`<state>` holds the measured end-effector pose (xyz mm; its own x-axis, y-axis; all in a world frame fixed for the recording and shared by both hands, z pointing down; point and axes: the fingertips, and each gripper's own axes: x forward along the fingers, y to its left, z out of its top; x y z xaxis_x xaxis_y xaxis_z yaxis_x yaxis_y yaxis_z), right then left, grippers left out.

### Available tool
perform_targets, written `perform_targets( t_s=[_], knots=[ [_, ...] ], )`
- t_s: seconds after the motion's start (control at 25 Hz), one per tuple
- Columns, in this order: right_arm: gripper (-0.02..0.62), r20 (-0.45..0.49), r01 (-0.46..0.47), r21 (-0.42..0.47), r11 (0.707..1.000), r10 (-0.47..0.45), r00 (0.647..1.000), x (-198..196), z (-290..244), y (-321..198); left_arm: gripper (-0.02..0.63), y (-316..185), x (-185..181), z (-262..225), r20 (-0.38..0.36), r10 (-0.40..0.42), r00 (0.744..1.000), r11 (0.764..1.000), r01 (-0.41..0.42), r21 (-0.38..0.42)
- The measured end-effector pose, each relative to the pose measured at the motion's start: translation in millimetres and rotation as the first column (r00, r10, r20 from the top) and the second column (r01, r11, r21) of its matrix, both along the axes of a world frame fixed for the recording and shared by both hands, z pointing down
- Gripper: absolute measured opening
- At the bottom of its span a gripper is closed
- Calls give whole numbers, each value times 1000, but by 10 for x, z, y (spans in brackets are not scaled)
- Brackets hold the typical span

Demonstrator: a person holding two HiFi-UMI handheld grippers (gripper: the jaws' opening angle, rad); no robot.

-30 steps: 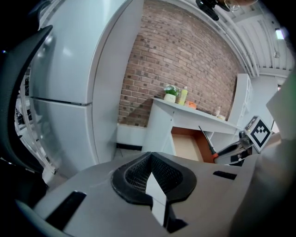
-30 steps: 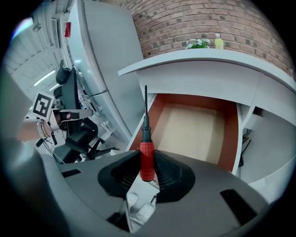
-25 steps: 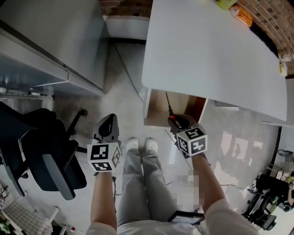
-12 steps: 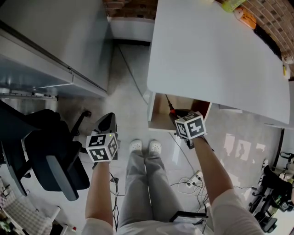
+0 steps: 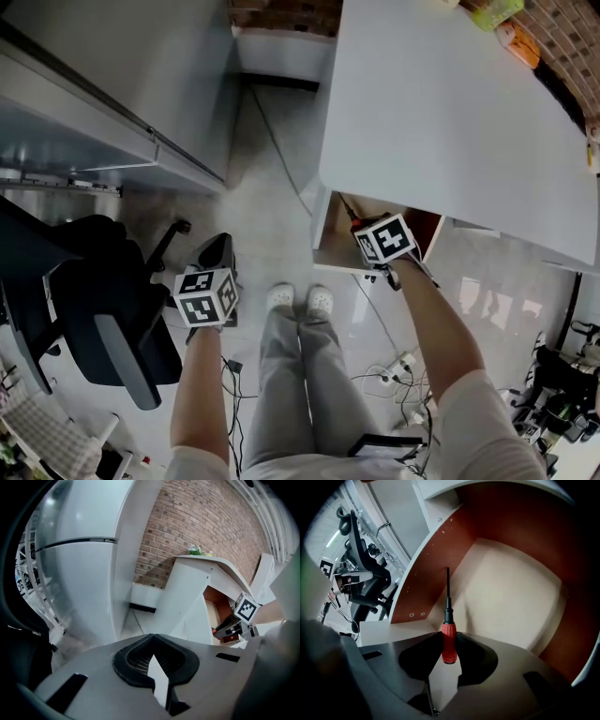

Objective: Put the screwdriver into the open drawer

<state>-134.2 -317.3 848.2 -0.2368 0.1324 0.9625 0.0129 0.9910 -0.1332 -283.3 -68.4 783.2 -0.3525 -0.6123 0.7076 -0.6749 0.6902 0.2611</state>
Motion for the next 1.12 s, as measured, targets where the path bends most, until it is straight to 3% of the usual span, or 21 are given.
perform_targets(
  t_s=[0.28,0.8,1.04,1.12],
  knots=[
    [93,-154,5,-49,999,-12,988,80,186,50,11,52,-33,1,-7,-15,1000,1000,16,10],
    [95,-101,27,103,994,-16,995,62,28,-66,11,17,41,-97,-21,-8,1000,1000,8,1],
    [95,-55,-15,46,999,17,998,153,-232,172,11,-85,184,-348,-13,39,999,999,-39,-10],
    [94,-47,-52,-28,998,50,998,192,-342,327,11,-115,226,-459,-10,40,999,999,-40,-8]
  ],
)
